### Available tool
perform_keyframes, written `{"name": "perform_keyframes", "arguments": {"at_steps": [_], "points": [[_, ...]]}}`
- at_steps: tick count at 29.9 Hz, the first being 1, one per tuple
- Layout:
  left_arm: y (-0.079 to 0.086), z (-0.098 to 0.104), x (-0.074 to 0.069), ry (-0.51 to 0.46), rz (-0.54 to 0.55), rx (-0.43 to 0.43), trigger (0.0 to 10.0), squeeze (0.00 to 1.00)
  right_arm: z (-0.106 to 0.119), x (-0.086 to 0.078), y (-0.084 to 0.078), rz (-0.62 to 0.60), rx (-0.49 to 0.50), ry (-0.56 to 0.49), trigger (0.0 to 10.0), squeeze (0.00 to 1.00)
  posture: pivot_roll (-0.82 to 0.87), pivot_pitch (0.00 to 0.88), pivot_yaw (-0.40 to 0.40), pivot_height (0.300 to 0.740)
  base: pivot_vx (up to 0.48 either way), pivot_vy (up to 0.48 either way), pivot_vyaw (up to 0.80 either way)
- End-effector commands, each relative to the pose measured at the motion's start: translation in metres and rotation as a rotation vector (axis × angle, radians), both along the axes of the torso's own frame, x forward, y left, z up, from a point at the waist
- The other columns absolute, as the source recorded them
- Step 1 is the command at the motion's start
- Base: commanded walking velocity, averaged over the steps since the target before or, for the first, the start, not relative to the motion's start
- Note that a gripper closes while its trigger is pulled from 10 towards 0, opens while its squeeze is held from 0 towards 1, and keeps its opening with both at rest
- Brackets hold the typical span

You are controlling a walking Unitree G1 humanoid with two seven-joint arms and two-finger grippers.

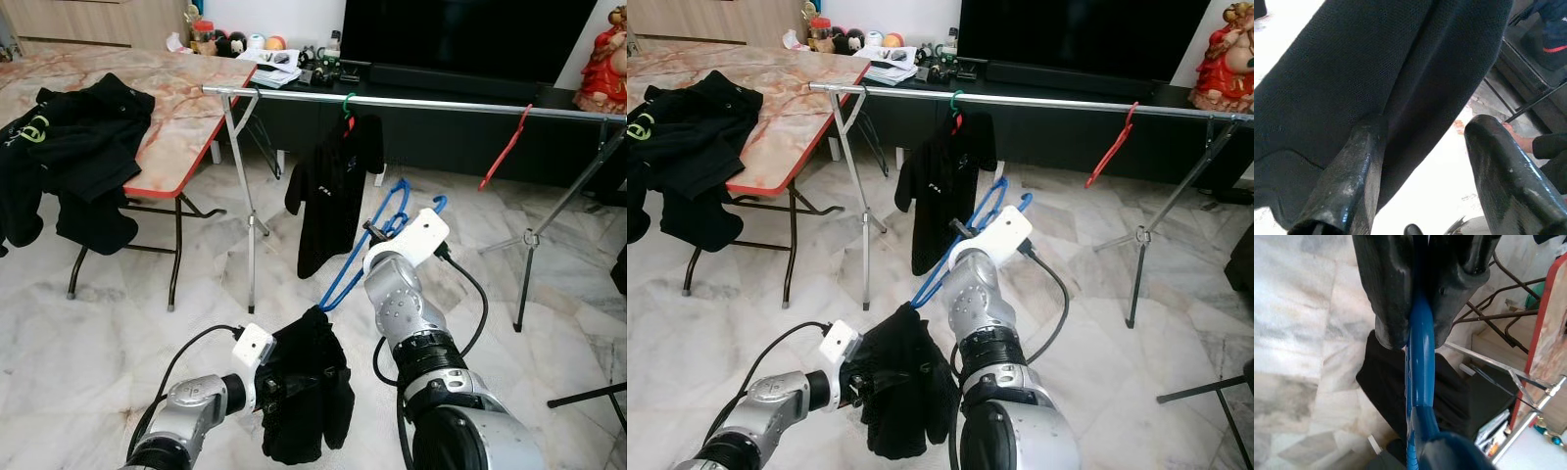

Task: Hang hanger

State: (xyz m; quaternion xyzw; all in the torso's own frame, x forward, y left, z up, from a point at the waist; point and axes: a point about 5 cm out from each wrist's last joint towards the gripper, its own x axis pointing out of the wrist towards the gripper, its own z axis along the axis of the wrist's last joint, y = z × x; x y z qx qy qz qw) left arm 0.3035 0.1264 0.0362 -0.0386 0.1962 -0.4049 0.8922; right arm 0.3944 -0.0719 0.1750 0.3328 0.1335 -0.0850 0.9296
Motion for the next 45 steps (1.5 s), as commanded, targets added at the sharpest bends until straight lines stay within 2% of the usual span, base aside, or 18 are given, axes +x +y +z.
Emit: {"name": "perform_keyframes", "arguments": {"at_steps": [1,2,3,7,17,23,27,32,44,45], "points": [[-0.002,0.005,0.004,-0.015,-0.001,-0.015,10.0,1.00,0.009,-0.001,0.008,0.007,0.009,-0.024,10.0,0.00,0.11,0.052,-0.080,0.740,0.000,0.000,0.00],[-0.002,0.005,0.005,-0.018,0.003,-0.007,10.0,1.00,0.009,-0.002,0.009,0.008,0.007,-0.024,10.0,0.00,0.11,0.052,-0.080,0.740,0.000,0.000,0.00],[-0.002,0.005,0.006,-0.026,0.010,0.007,10.0,0.00,0.009,-0.003,0.010,0.010,0.006,-0.025,10.0,0.00,0.11,0.052,-0.077,0.740,0.000,0.000,0.00],[-0.001,0.006,0.009,-0.047,0.047,0.042,10.0,0.00,0.010,-0.004,0.011,0.009,0.010,-0.024,10.0,0.00,0.11,0.052,-0.078,0.740,0.000,0.000,0.00],[-0.004,0.014,0.017,-0.076,0.131,0.026,10.0,0.00,0.010,-0.006,0.014,0.015,0.012,-0.022,10.0,0.00,0.11,0.051,-0.079,0.740,0.000,0.000,0.00],[-0.016,0.022,0.018,-0.086,0.074,-0.044,10.0,0.00,0.012,-0.008,0.022,0.038,0.015,-0.028,10.0,0.00,0.11,0.048,-0.080,0.740,0.000,0.000,0.00],[-0.022,0.024,0.017,-0.084,0.041,-0.058,10.0,0.00,0.014,-0.010,0.029,0.057,0.021,-0.030,10.0,0.00,0.11,0.047,-0.080,0.740,0.000,0.000,0.00],[-0.024,0.025,0.017,-0.089,0.042,-0.051,10.0,0.00,0.017,-0.012,0.037,0.076,0.029,-0.034,10.0,0.00,0.11,0.044,-0.082,0.740,0.000,0.000,0.00],[-0.022,0.024,0.017,-0.100,0.089,-0.016,10.0,0.00,0.023,-0.014,0.044,0.094,0.073,-0.037,10.0,0.00,0.10,0.036,-0.081,0.740,0.000,0.000,0.00],[-0.022,0.024,0.017,-0.101,0.096,-0.010,9.6,0.00,0.023,-0.015,0.045,0.098,0.081,-0.032,10.0,0.00,0.10,0.035,-0.081,0.740,0.000,0.000,0.00]]}}
